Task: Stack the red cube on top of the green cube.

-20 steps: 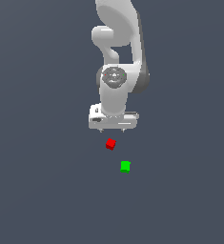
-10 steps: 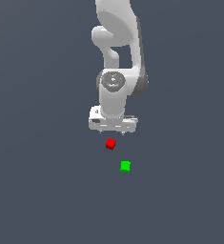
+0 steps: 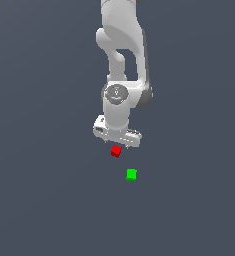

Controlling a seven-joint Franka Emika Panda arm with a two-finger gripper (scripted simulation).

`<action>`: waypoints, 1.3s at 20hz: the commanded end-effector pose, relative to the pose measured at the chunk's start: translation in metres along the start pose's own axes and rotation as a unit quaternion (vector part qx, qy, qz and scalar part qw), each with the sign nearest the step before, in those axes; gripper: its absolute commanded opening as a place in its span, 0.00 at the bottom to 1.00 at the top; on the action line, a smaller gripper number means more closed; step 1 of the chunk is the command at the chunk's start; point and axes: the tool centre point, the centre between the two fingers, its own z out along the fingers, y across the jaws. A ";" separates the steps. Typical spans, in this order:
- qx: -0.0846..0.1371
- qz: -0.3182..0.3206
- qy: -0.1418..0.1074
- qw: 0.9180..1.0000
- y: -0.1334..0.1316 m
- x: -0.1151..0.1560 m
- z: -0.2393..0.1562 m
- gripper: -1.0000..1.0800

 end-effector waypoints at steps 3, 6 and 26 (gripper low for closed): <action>0.003 0.042 0.006 0.999 0.001 0.003 0.011 0.96; 0.004 0.059 0.009 0.998 0.001 0.004 0.016 0.96; 0.005 0.073 0.011 0.997 0.001 0.005 0.064 0.96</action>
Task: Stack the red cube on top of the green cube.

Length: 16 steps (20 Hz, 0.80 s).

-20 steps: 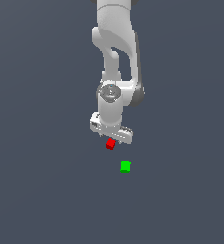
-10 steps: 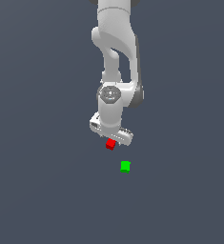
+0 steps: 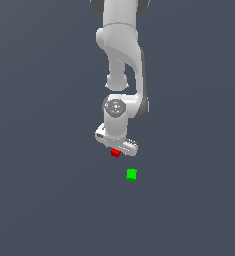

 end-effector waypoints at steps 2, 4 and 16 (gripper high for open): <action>0.000 0.000 0.000 1.000 0.000 0.001 0.010 0.96; 0.000 0.000 0.000 1.000 -0.001 0.001 0.012 0.96; 0.000 0.000 0.000 1.000 -0.001 0.001 0.012 0.00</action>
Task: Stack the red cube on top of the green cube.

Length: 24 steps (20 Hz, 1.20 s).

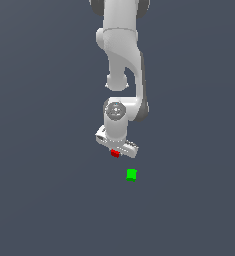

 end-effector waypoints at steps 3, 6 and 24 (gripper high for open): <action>0.000 0.000 0.000 1.000 0.000 0.000 -0.003 0.00; 0.000 0.000 0.000 1.000 0.000 -0.001 -0.011 0.00; 0.000 0.000 0.000 1.000 0.001 0.000 -0.099 0.00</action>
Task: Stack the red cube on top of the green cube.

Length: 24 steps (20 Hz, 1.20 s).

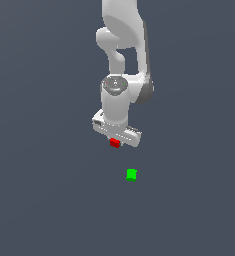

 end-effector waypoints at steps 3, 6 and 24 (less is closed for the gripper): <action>0.000 0.000 0.000 1.000 0.000 0.000 -0.001 0.00; 0.000 0.000 0.000 1.000 -0.003 0.002 0.000 0.00; 0.000 0.000 0.000 1.000 -0.068 0.045 0.033 0.00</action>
